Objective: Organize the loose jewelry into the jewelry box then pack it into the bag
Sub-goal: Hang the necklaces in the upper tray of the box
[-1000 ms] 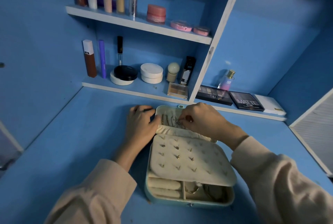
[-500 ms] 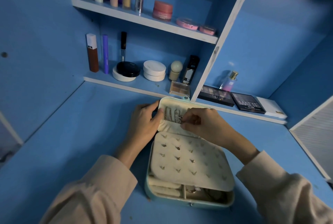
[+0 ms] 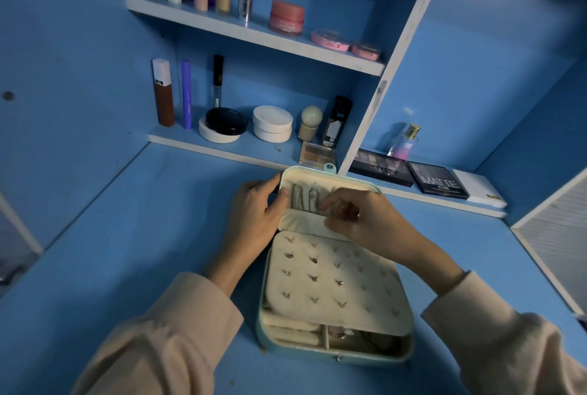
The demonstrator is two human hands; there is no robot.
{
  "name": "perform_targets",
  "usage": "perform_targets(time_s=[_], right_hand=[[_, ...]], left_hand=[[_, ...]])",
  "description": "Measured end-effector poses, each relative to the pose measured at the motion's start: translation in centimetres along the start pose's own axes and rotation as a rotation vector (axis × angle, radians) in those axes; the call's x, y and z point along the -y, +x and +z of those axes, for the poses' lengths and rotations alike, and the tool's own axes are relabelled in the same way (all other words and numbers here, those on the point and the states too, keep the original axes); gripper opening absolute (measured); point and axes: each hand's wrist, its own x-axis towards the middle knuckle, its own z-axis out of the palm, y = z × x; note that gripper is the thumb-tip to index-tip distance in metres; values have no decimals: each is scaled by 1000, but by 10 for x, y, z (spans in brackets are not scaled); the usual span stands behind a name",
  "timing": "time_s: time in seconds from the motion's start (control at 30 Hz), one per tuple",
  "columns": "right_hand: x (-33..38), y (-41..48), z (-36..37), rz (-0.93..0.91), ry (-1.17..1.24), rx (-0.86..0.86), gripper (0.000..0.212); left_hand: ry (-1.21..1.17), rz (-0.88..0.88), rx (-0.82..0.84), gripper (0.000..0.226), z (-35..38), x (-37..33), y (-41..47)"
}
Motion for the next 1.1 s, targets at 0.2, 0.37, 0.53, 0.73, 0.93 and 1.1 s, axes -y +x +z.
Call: perform_targets(time_s=[0.2,0.37,0.53,0.73,0.93,1.1], right_hand=[[2,-1,0,4,0,34,19],[1,-1,0,43,36,40,28],[0,-1,2,37,42,66,14],[1,0,0,19,34,102,15],[-14,-4,-14,14,146,-270,26],[-45,-1,-14,282,486,-361,30]], left_hand=[[7,11,-9,45,0,-2,-1],[12,32,-33,53,1,-1,0],[1,25,-15,53,2,0,0],[-3,49,-26,53,0,-5,-1],[-135,-57,5,34,-2,-12,-3],[-320,-191,24,30,-5,-17,-3]])
